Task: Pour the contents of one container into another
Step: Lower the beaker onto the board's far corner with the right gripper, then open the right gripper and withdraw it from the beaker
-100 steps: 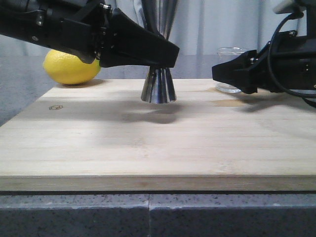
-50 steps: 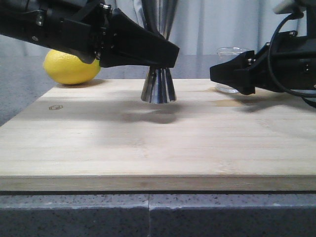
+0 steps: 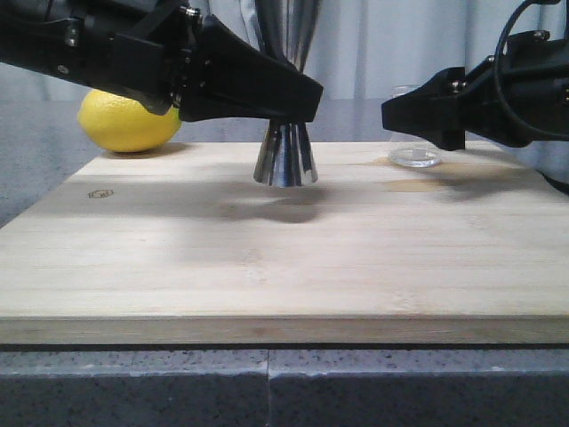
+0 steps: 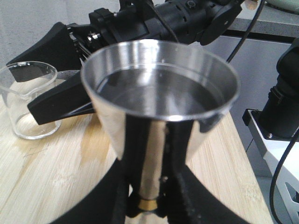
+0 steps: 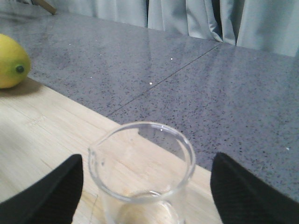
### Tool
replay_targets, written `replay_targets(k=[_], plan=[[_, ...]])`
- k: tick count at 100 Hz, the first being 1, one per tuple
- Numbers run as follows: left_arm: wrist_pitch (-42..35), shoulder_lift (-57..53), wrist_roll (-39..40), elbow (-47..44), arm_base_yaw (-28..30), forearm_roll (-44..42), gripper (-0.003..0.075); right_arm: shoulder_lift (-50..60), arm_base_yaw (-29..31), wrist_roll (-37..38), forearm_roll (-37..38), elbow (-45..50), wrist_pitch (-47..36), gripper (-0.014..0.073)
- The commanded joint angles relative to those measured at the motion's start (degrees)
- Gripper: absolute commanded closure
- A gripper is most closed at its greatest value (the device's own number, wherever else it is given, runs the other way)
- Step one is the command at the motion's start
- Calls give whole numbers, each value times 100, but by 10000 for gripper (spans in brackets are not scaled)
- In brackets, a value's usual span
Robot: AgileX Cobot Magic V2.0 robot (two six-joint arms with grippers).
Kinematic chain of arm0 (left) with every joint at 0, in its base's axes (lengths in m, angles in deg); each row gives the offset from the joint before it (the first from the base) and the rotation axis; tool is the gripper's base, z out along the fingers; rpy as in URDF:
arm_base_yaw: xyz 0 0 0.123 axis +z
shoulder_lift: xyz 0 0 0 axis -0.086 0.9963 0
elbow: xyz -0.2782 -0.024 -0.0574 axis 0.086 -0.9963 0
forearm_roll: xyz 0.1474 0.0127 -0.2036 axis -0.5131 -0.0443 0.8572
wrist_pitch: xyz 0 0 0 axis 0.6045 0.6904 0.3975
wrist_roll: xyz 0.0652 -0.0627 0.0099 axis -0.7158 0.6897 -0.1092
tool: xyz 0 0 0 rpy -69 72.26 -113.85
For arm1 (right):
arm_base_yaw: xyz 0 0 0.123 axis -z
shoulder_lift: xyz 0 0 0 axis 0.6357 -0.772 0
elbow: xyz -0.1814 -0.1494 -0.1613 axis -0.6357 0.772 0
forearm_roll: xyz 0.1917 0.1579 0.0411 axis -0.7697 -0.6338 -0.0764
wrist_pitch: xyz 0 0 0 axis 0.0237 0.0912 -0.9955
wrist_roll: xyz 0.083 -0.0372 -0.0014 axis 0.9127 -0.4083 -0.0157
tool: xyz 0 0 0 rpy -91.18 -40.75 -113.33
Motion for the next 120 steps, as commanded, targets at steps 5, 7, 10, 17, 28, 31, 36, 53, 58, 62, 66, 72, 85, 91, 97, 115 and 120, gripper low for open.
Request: replay_targets(k=[5, 7, 10, 17, 28, 31, 36, 53, 58, 62, 66, 72, 85, 91, 97, 115, 120], plan=[[564, -291, 58, 165, -58, 400, 734, 244, 5, 68, -32, -109, -486, 70], [564, -291, 58, 165, -58, 400, 734, 244, 5, 83, -32, -109, -528, 70], [564, -291, 58, 165, -58, 400, 734, 253, 5, 83, -32, -109, -562, 71], [564, -291, 58, 165, -58, 400, 734, 294, 5, 83, -32, -109, -600, 71], [564, -291, 58, 165, -58, 400, 734, 445, 5, 83, -32, -109, -565, 71], [564, -291, 58, 165, -58, 400, 734, 495, 5, 83, -32, -109, -549, 71], [564, -291, 58, 165, -58, 400, 734, 585, 5, 83, -32, -109, -540, 71], [564, -291, 58, 165, -58, 400, 734, 996, 5, 321, -32, -109, -485, 71], [564, -291, 58, 165, -58, 400, 734, 1145, 5, 345, 8, -109, -485, 71], [564, -291, 58, 165, -58, 400, 734, 1264, 5, 388, 41, -109, -485, 71], [564, -291, 58, 165, -47, 400, 734, 1445, 5, 458, 100, -109, -475, 71], [564, -291, 58, 165, -37, 400, 734, 1653, 5, 575, 154, -109, -468, 71], [602, -291, 58, 165, 53, 400, 734, 2137, 5, 835, 294, -109, -283, 71], [618, -291, 58, 165, 96, 400, 734, 2369, 5, 1007, 401, -109, -198, 71], [618, -291, 58, 165, 155, 400, 734, 2572, 5, 1167, 513, -109, -175, 71], [618, -291, 38, 165, 358, 412, 733, 3062, 5, 1626, 858, -109, 24, 71], [618, -291, -24, 165, 414, 420, 733, 3162, 5, 1765, 980, -109, 133, 71]])
